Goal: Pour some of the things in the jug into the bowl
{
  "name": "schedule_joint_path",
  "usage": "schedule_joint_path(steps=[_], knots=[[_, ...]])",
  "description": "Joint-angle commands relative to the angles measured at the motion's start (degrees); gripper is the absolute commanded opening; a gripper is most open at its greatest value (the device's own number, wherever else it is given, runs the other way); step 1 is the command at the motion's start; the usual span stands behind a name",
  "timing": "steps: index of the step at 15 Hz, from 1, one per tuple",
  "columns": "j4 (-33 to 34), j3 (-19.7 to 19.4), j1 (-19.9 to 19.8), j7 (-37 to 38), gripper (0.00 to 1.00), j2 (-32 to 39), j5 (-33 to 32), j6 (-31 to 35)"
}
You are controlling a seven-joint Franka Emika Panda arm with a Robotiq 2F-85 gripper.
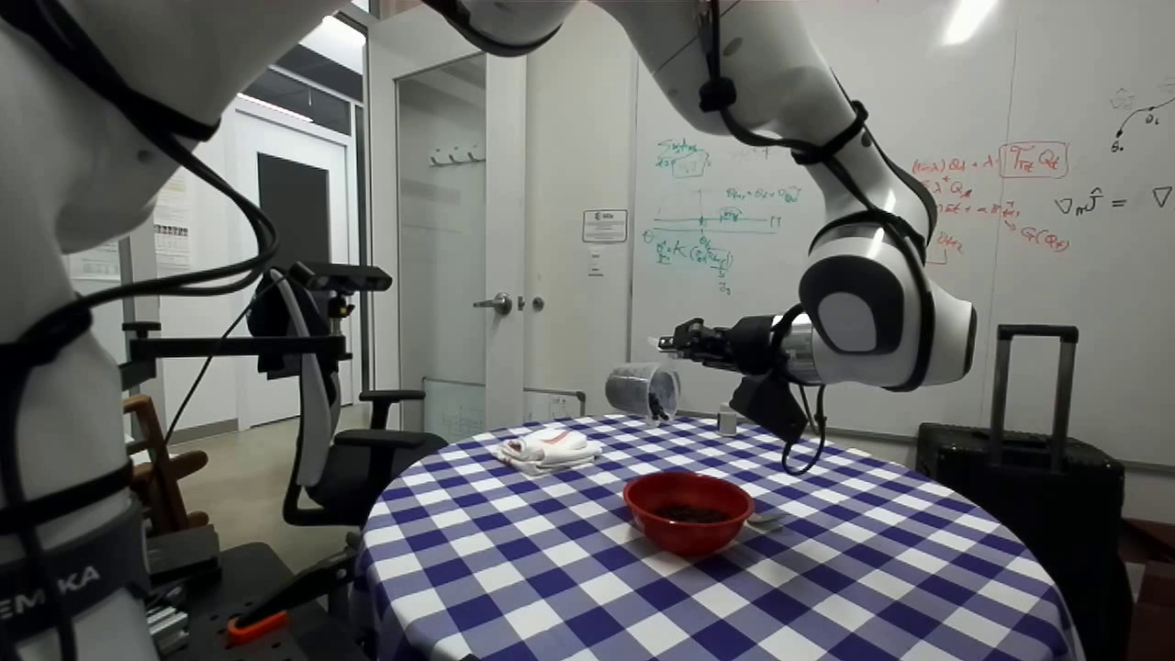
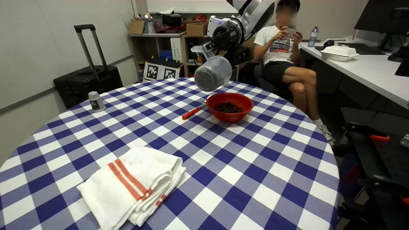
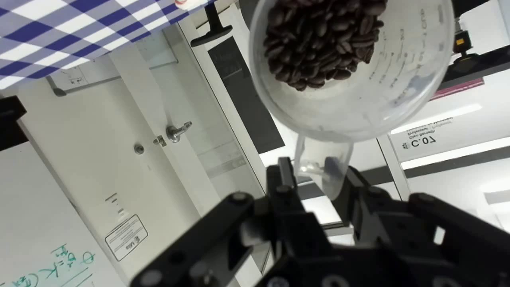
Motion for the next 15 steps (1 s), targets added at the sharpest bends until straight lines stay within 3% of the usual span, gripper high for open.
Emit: schedule_joint_path(steps=[1, 15], knots=[[4.8, -1.2, -0.9, -1.8, 0.07, 4.1, 4.4, -5.0], [5.4, -4.2, -2.6, -8.5, 0.07, 6.4, 13.3, -15.3]])
